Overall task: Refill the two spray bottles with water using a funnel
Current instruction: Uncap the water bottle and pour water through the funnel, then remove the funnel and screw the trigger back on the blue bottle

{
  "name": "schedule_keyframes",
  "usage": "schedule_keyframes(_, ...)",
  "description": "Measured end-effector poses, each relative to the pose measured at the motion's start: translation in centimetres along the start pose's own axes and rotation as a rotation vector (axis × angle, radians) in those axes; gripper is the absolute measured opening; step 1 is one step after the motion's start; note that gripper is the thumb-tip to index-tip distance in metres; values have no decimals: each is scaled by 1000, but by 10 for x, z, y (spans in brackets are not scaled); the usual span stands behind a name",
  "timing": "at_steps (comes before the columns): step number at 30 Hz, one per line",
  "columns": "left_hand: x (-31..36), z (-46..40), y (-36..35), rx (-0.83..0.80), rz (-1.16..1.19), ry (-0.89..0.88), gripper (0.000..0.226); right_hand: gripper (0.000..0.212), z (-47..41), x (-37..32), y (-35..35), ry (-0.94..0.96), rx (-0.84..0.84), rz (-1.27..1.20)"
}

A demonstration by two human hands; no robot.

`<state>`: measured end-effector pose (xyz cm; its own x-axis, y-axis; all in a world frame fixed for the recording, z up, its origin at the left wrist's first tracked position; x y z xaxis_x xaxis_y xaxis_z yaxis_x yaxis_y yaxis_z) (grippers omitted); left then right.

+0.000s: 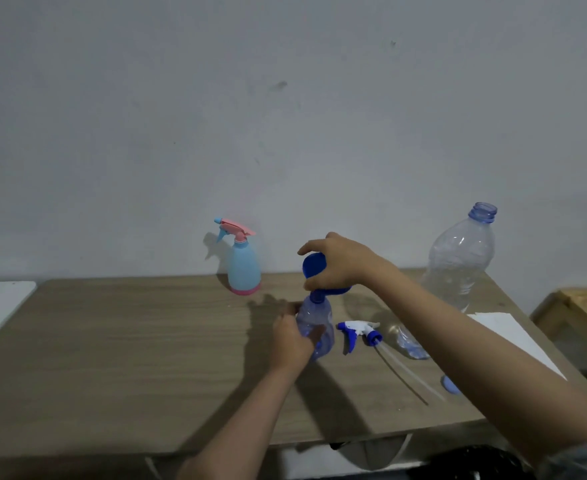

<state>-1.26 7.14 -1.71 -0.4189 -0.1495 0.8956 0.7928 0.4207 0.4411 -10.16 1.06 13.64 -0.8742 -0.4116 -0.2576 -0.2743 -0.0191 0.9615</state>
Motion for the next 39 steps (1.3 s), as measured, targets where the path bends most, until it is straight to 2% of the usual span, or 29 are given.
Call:
schedule_keyframes(5, -1, -2, 3, 16, 51, -64, 46, 55, 52, 41, 21, -181, 229, -388)
schedule_keyframes(8, -7, -3, 1, 43, 41, -93, 43, 49, 97, 72, -10, -333, 476, -675)
schedule_keyframes(10, -6, -3, 1, 60, 28, -129, 45, 53, 129, 86, -52, -454, 583, -781)
schedule_keyframes(14, -3, -3, 2, 44, 16, -157, 50, 61, 171, 88, -136, -573, 610, -681)
schedule_keyframes(20, 1, 1, 7, 28, -44, -180, 48, 62, 183, 82, -189, -507, 570, -484)
schedule_keyframes(26, 4, 4, 9, 27, -89, -178, 49, 73, 184, 81, -180, -468, 617, -542)
schedule_keyframes(29, 4, 4, 10, 37, -56, -171, 49, 55, 174, 90, -142, -332, 794, -529)
schedule_keyframes(31, 4, 5, 11, 49, -40, -164, 49, 40, 156, 105, -123, -311, 855, -507)
schedule_keyframes(33, 3, 7, 10, 64, -14, -155, 49, 35, 129, 126, -120, -408, 784, -485)
schedule_keyframes(35, 0, 7, 10, 77, -1, -134, 50, 40, 105, 141, -133, -520, 613, -413)
schedule_keyframes(37, -2, 7, 9, 86, 4, -119, 52, 43, 89, 149, -149, -581, 468, -338)
schedule_keyframes(39, -4, 6, 7, 89, 26, -106, 54, 39, 80, 153, -161, -603, 400, -291)
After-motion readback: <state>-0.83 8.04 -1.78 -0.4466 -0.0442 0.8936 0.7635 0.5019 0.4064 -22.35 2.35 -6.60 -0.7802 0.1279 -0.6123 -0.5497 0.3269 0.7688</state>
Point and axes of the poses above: each hand's wrist, its own z-axis away from the middle knuckle, its own y-axis out of the back of the hand, x = y × z, the point moved 7 cm from there along -z, towards the middle knuckle, and after that the axes turned 11 degrees about x, right-handed, at the moved point
